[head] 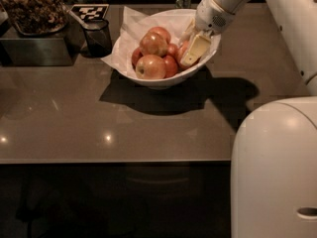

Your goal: Pick apple from white bowl

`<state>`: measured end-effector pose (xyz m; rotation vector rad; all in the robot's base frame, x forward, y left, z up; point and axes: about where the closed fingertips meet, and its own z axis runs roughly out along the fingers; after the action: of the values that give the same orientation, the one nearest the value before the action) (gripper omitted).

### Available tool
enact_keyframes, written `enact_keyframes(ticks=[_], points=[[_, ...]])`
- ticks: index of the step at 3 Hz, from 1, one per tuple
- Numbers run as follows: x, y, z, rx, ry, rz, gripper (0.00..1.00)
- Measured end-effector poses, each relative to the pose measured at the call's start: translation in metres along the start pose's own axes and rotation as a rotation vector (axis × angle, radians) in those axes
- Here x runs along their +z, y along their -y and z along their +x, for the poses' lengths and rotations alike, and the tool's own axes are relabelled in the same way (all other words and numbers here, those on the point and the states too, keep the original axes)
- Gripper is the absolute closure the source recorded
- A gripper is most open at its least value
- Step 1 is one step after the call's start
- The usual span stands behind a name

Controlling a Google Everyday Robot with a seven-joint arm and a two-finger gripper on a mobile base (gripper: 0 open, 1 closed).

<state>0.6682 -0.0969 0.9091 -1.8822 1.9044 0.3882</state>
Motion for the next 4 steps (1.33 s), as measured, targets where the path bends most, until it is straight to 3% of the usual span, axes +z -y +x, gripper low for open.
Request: enact_keyframes(ticks=[1, 2, 4], points=[[-0.002, -0.004, -0.001, 0.01, 0.035, -0.007, 1.0], [-0.015, -0.006, -0.011, 0.01, 0.11, 0.008, 1.0], [-0.058, -0.009, -0.058, -0.065, 0.268, 0.033, 1.0]])
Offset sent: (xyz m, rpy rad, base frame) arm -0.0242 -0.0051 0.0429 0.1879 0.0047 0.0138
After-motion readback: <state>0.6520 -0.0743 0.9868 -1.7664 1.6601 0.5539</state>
